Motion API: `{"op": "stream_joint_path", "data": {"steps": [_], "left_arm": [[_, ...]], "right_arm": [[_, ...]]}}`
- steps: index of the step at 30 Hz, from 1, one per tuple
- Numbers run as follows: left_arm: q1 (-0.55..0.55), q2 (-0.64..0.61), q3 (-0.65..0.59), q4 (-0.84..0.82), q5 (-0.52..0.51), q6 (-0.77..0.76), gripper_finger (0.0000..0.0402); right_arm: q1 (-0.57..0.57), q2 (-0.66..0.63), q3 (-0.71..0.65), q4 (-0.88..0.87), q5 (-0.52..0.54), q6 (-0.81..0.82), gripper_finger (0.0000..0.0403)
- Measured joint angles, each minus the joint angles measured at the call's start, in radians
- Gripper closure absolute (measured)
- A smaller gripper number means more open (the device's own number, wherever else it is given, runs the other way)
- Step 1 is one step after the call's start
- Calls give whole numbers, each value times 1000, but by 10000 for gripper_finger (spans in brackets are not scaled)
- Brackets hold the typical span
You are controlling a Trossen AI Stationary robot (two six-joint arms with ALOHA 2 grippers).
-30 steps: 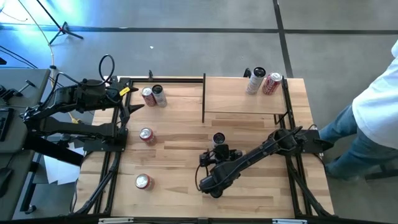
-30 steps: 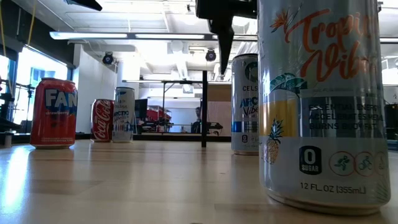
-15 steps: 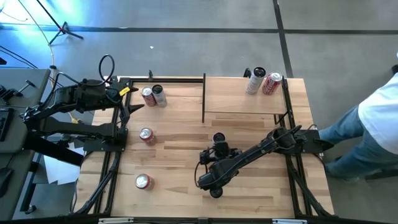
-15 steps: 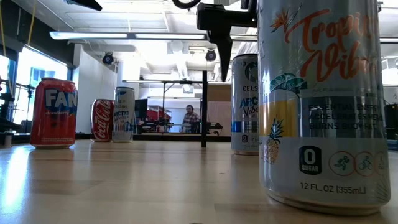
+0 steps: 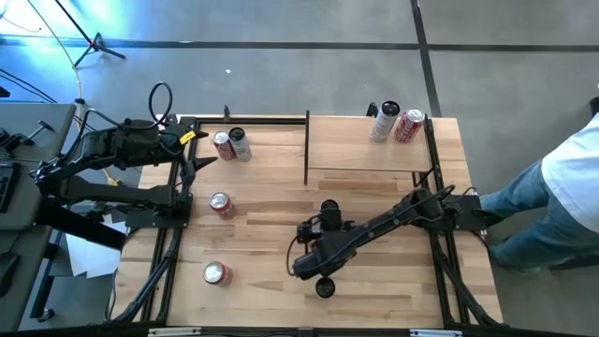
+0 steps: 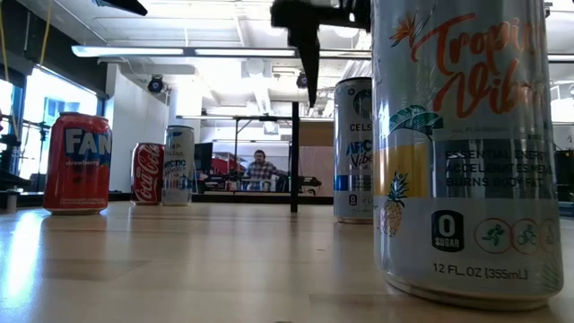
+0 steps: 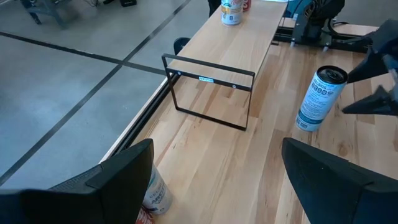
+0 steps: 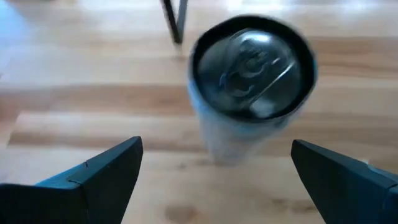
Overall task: Place canned beverage on shelf
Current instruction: Put the white soda can on the shelf
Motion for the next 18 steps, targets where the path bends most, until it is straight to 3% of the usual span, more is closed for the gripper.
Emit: {"op": "stream_joint_path", "data": {"steps": [3,5,8,13,18], "left_arm": [[0,0,0,0,0,0,67],[0,0,0,0,0,0,67],[0,0,0,0,0,0,67],[0,0,0,0,0,0,67],[0,0,0,0,0,0,67]], "right_arm": [[-6,-1,59,2,-61,-60,3],[-5,-7,76,4,-75,-5,3],[13,-39,77,0,-28,101,3],[25,-58,73,4,-10,107,3],[16,-112,-38,0,94,110,3]]}}
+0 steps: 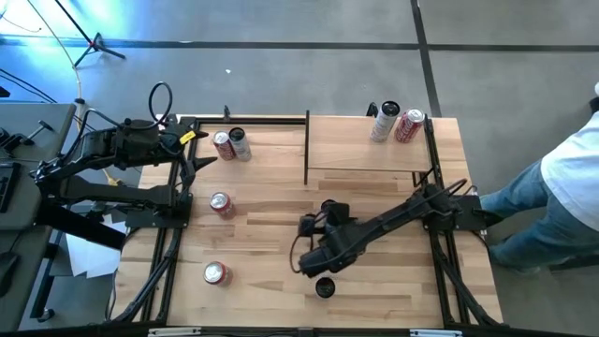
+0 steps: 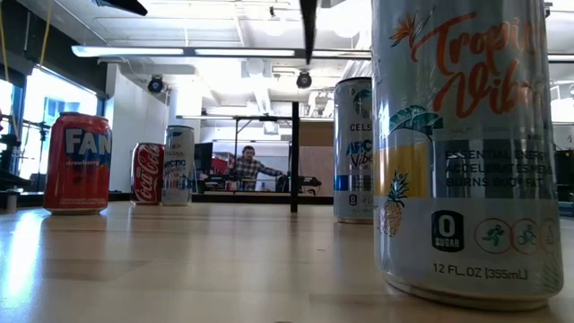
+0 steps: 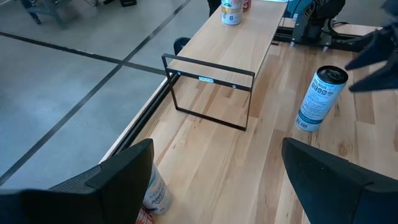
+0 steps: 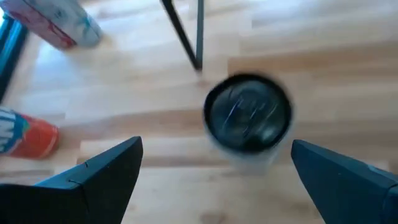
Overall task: Place canned beverage on shelf
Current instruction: Put the white soda can on the shelf
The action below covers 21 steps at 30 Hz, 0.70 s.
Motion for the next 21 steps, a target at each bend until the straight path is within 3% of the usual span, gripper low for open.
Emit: {"op": "stream_joint_path", "data": {"steps": [6,11,16,21], "left_arm": [[0,0,0,0,0,0,67],[0,0,0,0,0,0,67],[0,0,0,0,0,0,67],[0,0,0,0,0,0,67]], "right_arm": [[5,-128,-131,2,74,7,3],[32,-245,-326,-1,140,8,4],[93,-259,-483,94,322,13,4],[144,-257,-590,238,404,-46,4]]}}
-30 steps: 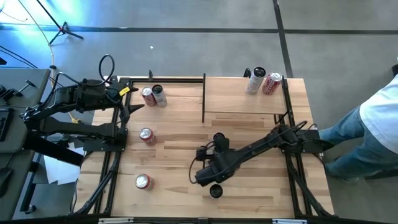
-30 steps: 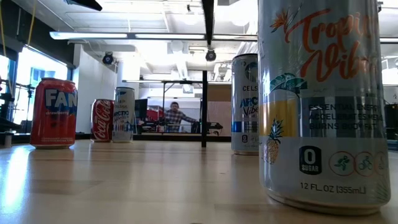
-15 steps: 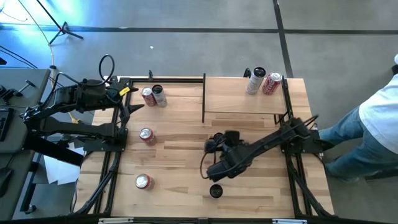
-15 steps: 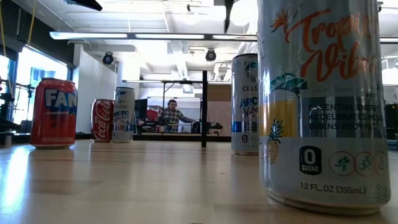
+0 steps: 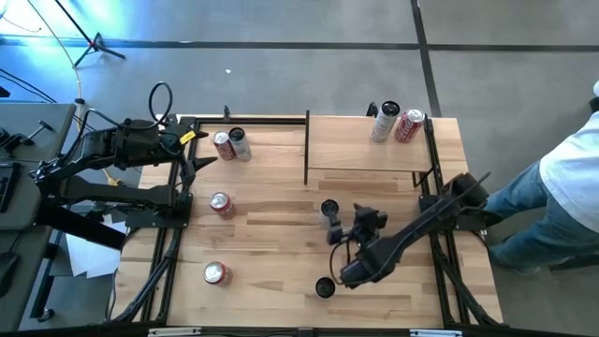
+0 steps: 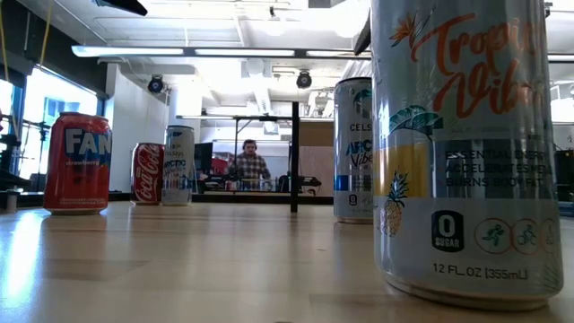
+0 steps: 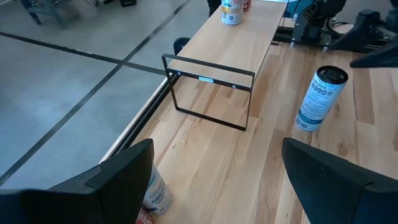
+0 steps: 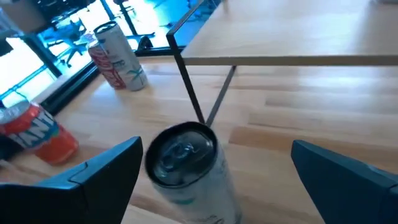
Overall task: Place canned beverage on shelf
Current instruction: Put the white soda can on the shelf
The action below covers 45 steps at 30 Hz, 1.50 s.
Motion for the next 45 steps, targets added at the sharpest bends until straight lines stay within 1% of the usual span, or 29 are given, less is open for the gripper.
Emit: {"op": "stream_joint_path", "data": {"steps": [8,13,15,20,23,33,36,40,45], "left_arm": [[0,0,0,0,0,0,67],[0,0,0,0,0,0,67],[0,0,0,0,0,0,67],[0,0,0,0,0,0,67],[0,0,0,0,0,0,67],[0,0,0,0,0,0,67],[0,0,0,0,0,0,67],[0,0,0,0,0,0,67],[0,0,0,0,0,0,67]], "right_arm": [[55,0,-73,49,11,-51,4],[75,0,-114,138,83,-153,4],[75,0,-134,168,88,-181,4],[75,0,-197,240,105,-184,4],[70,0,-231,309,136,-212,4],[29,1,-311,594,182,-422,4],[12,1,-322,662,182,-489,3],[-15,1,-348,799,179,-595,3],[-49,1,-377,949,149,-726,3]]}}
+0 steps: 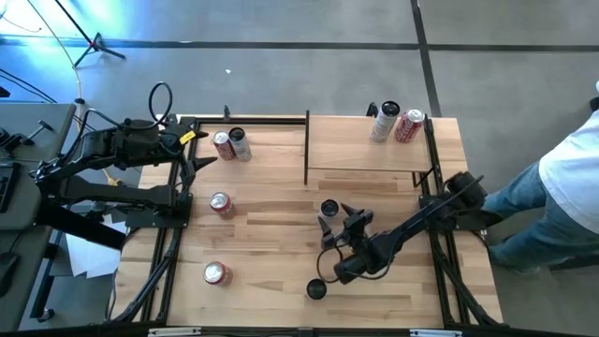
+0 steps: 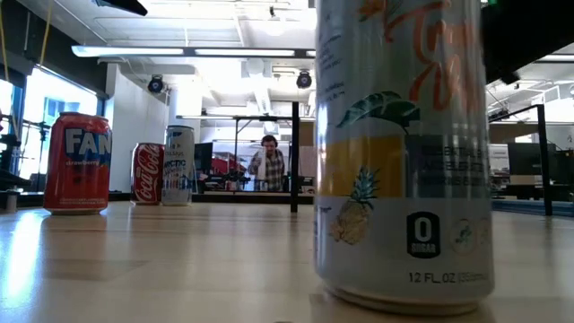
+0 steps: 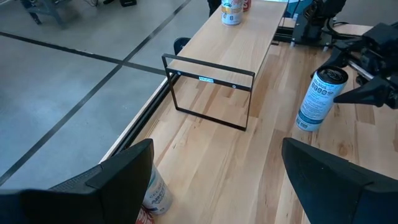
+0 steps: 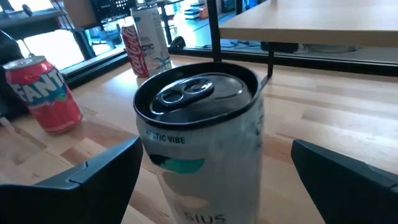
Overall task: Place canned beverage on shelf
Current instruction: Put the white soda can on the shelf
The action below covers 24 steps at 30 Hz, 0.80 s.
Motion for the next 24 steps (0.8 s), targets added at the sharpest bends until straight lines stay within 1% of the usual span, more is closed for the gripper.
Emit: {"op": "stream_joint_path", "data": {"steps": [3,8,17,20,24], "left_arm": [[0,0,0,0,0,0,67],[0,0,0,0,0,0,67],[0,0,0,0,0,0,67],[0,0,0,0,0,0,67],[0,0,0,0,0,0,67]], "right_arm": [[-23,0,0,26,-37,-41,4],[-53,0,0,69,-64,-66,4],[-69,0,0,92,-69,-24,6],[-69,0,0,92,-64,-11,19],[-69,0,0,99,-63,1,52]]}}
